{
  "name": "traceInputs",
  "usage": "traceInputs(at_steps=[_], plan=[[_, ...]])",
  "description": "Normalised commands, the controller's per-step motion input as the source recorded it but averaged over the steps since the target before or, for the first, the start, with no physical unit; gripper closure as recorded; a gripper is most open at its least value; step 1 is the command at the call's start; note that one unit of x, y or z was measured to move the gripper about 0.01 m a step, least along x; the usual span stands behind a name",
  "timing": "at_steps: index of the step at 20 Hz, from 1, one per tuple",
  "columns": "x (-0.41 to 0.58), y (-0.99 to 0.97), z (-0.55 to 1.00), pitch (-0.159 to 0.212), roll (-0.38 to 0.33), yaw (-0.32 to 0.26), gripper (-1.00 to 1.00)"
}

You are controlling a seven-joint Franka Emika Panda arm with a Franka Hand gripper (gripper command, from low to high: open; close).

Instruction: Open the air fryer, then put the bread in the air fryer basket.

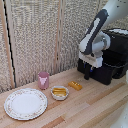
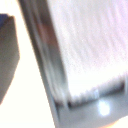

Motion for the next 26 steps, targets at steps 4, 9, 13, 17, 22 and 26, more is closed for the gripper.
traceInputs(at_steps=[4, 9, 13, 17, 22, 26], plan=[[0.121, 0.05, 0.19, -0.019, 0.047, -0.025, -1.0], [0.185, 0.18, 0.68, -0.012, 0.056, 0.07, -1.0], [0.246, 0.28, 0.8, 0.006, -0.016, 0.121, -1.0], [0.326, 0.22, 0.51, 0.047, -0.047, 0.222, -1.0], [0.245, 0.23, 0.08, 0.078, -0.002, 0.287, -1.0], [0.099, 0.27, 0.0, 0.148, -0.002, 0.292, -1.0]])
